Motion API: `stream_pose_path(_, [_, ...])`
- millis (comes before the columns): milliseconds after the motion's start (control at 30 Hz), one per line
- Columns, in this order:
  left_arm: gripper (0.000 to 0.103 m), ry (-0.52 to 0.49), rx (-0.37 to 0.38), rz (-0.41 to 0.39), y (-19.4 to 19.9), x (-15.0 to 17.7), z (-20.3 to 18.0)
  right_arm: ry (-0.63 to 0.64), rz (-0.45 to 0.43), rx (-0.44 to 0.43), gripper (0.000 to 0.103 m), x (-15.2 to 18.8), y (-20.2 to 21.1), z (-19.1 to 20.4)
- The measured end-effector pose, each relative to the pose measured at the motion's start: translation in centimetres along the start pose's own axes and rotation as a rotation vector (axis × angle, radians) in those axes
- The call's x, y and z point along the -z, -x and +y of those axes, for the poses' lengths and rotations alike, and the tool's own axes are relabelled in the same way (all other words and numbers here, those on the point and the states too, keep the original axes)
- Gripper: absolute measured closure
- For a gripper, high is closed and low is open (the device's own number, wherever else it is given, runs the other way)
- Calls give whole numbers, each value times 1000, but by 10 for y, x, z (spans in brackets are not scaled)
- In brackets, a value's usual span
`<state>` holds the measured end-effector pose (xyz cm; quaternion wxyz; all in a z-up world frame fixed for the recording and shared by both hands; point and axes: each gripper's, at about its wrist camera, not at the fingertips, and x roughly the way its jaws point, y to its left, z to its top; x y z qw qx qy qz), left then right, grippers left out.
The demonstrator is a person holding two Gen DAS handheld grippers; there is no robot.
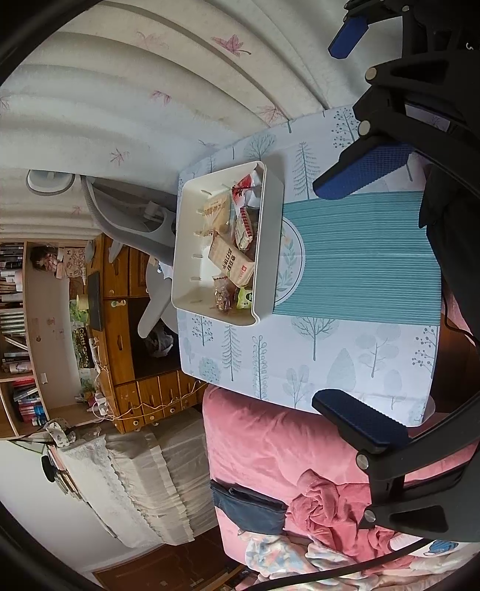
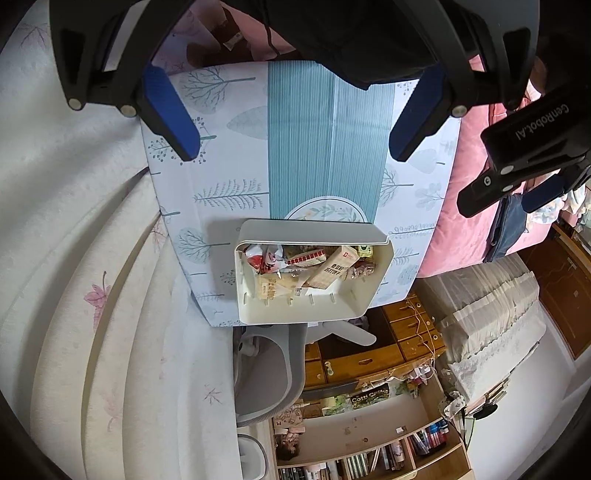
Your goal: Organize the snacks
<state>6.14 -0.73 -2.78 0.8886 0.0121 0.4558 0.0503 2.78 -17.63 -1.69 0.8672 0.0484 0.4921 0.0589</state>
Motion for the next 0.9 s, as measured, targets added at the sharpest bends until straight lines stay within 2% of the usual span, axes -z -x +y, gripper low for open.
stream_pose_path(900, [1,-6,12,16,-11,-2,3,0,47,-11,0,-11,-23,-7])
